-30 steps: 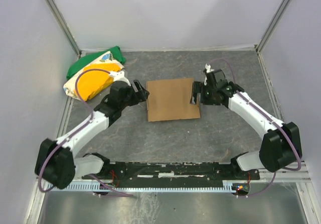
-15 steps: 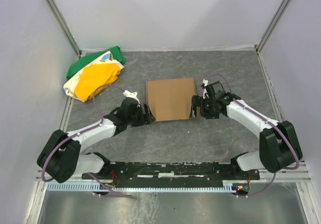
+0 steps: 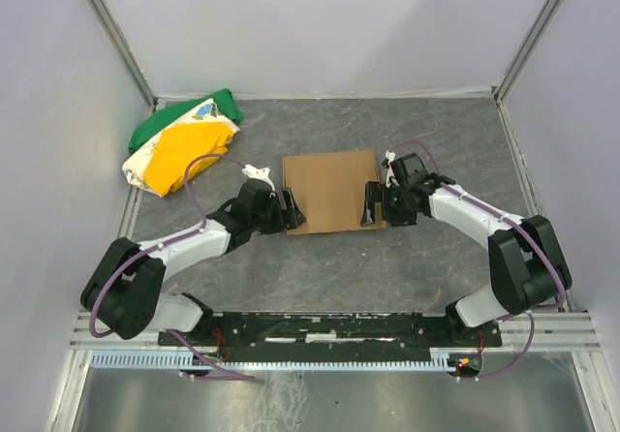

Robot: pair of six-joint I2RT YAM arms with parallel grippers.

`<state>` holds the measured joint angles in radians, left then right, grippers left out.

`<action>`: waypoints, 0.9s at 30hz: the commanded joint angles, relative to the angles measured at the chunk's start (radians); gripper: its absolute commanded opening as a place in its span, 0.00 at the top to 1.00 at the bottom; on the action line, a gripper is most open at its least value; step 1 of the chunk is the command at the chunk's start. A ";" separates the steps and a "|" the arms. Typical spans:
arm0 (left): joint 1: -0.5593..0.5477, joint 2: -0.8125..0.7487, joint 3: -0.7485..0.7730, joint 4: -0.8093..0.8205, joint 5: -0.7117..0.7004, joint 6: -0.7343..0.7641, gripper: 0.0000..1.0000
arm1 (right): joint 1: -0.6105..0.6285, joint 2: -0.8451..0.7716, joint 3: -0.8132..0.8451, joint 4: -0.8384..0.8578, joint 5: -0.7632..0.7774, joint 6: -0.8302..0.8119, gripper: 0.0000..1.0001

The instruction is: Fold the paper box

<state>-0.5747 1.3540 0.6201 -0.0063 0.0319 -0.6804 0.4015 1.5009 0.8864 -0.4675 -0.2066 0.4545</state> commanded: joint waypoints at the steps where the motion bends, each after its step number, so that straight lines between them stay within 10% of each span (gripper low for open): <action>1: -0.002 -0.014 0.053 0.043 0.028 0.036 0.16 | 0.008 0.005 0.058 0.040 -0.030 -0.015 0.05; 27: -0.004 -0.011 0.162 -0.216 0.132 0.061 0.17 | 0.022 -0.064 0.056 -0.012 -0.151 -0.016 0.09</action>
<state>-0.5747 1.3788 0.7300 -0.1940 0.1383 -0.6640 0.4171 1.4704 0.9043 -0.4850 -0.3210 0.4473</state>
